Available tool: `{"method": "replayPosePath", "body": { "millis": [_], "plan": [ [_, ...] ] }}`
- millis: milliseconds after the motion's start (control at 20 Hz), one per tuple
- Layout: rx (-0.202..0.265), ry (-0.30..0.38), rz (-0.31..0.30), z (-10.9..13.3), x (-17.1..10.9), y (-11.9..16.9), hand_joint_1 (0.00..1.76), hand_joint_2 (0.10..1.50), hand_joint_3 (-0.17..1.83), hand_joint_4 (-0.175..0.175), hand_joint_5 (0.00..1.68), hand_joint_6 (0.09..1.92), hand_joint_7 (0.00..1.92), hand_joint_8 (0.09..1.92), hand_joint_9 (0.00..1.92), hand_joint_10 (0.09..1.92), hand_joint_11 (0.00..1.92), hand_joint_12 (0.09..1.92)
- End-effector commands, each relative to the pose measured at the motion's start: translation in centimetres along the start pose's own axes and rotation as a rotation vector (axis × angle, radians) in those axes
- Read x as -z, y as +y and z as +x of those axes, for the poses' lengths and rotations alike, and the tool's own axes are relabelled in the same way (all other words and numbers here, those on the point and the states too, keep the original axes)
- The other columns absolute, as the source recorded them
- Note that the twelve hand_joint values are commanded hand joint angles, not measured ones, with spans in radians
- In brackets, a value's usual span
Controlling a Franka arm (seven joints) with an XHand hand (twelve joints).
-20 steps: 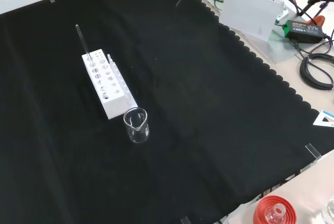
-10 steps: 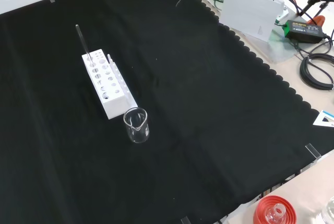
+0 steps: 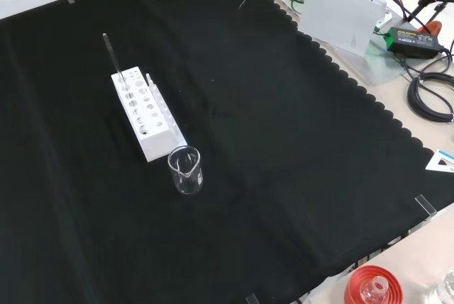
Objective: Take the glass rod from the white test tube rack.
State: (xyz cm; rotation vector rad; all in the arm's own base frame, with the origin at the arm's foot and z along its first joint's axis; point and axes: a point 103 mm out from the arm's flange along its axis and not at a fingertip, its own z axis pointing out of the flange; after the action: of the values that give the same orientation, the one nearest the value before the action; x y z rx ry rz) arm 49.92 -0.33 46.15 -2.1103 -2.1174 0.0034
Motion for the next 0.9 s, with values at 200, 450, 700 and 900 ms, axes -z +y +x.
{"method": "replayPosePath", "body": {
  "millis": [200, 450, 700, 900],
  "plan": [
    [0.008, 0.034, 0.024, -0.3, -1.5, 3.4, 0.75, 0.60, 0.59, -0.077, 0.27, 0.58, 0.57, 0.83, 0.82, 0.69, 0.76, 1.23],
    [-0.010, 0.046, 0.034, -0.9, -2.4, 4.6, 0.73, 0.59, 0.60, -0.059, 0.25, 0.58, 0.54, 0.83, 0.79, 0.70, 0.73, 1.25],
    [-0.045, 0.052, 0.039, -2.5, -3.4, 5.5, 0.72, 0.59, 0.61, -0.057, 0.25, 0.59, 0.53, 0.83, 0.78, 0.71, 0.72, 1.26],
    [-0.068, 0.057, 0.047, -3.5, -4.5, 6.1, 0.72, 0.59, 0.61, -0.056, 0.26, 0.59, 0.53, 0.83, 0.78, 0.71, 0.72, 1.26]
  ]
}}
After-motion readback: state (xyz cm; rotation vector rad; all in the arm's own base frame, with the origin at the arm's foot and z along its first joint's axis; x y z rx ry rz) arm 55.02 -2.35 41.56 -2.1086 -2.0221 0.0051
